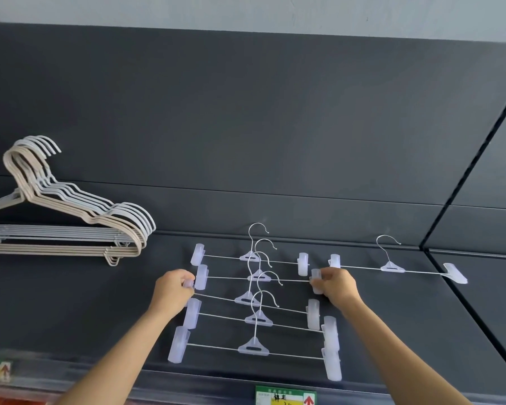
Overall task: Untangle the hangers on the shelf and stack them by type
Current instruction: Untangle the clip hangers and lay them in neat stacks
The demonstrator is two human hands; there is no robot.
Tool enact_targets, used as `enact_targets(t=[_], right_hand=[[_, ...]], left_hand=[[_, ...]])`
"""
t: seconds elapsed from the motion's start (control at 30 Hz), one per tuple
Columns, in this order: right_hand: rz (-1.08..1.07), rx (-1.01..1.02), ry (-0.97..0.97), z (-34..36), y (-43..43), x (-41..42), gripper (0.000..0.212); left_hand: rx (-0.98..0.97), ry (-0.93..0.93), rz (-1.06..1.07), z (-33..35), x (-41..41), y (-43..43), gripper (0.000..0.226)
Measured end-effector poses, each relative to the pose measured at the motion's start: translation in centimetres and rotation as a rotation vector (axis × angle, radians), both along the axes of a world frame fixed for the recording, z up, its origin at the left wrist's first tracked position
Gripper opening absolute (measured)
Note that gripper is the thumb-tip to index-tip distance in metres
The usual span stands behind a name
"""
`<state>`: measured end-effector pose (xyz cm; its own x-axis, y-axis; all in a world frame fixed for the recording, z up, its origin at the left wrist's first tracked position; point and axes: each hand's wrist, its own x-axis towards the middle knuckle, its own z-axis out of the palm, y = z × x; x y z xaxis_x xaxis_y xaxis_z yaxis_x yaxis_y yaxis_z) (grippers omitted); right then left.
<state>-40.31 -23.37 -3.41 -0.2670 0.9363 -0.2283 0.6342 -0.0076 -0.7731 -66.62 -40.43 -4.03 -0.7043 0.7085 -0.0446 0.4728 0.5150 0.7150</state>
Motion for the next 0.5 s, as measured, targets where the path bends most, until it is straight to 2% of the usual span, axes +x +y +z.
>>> enact_targets(t=[0.07,0.23,0.5], right_hand=[[-0.004,0.007,-0.013,0.1,0.0,0.0,0.011],[-0.033,0.049,-0.010,0.1,0.1,0.2,0.021],[-0.025,0.026,-0.035,0.3,0.0,-1.1,0.015]], left_hand=[[0.003,-0.004,0.001,0.0,0.0,-0.1,0.020],[0.006,-0.008,0.014,0.0,-0.2,-0.3,0.021],[0.009,-0.015,-0.002,0.0,0.1,-0.6,0.016]])
